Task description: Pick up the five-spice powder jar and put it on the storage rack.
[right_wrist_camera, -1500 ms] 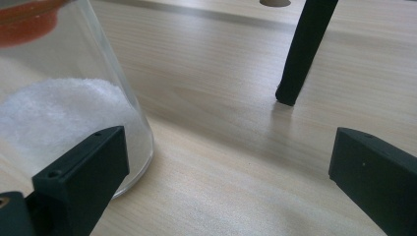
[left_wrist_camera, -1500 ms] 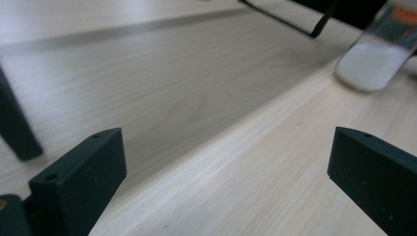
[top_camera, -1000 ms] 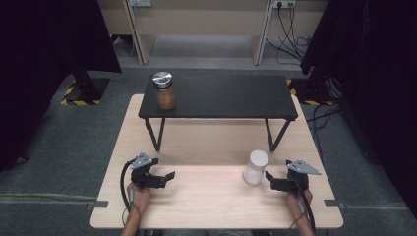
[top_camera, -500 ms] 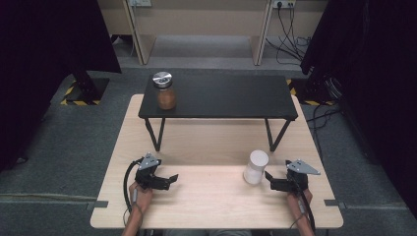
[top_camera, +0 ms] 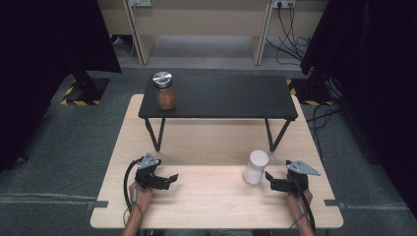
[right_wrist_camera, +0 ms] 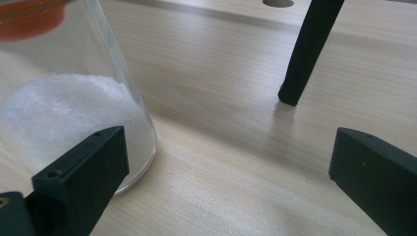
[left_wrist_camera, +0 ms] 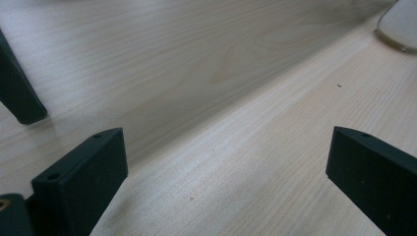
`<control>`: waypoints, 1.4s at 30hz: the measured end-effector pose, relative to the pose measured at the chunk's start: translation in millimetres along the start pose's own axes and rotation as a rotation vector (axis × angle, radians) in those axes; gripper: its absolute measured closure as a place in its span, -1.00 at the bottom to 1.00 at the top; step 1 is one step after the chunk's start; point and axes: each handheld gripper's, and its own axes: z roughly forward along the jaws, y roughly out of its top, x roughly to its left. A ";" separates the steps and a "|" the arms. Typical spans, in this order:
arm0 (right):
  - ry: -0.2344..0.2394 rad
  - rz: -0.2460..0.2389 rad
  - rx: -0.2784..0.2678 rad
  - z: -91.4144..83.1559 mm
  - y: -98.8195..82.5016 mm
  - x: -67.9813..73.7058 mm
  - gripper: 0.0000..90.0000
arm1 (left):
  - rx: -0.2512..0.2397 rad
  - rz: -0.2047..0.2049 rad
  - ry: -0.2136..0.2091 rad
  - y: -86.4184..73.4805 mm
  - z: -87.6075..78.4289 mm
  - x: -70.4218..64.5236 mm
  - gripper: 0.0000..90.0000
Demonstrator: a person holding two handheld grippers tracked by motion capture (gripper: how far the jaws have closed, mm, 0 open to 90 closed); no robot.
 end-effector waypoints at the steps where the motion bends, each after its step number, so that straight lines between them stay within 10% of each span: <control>1: 0.001 -0.002 0.000 0.2 0.1 0.0 -0.96 | 0.000 0.002 0.000 -0.1 0.0 -0.1 -0.97; 42: 0.008 0.011 0.000 0.7 0.4 -3.0 -0.96 | -0.007 -0.013 -0.011 -1.4 -0.1 1.7 -0.97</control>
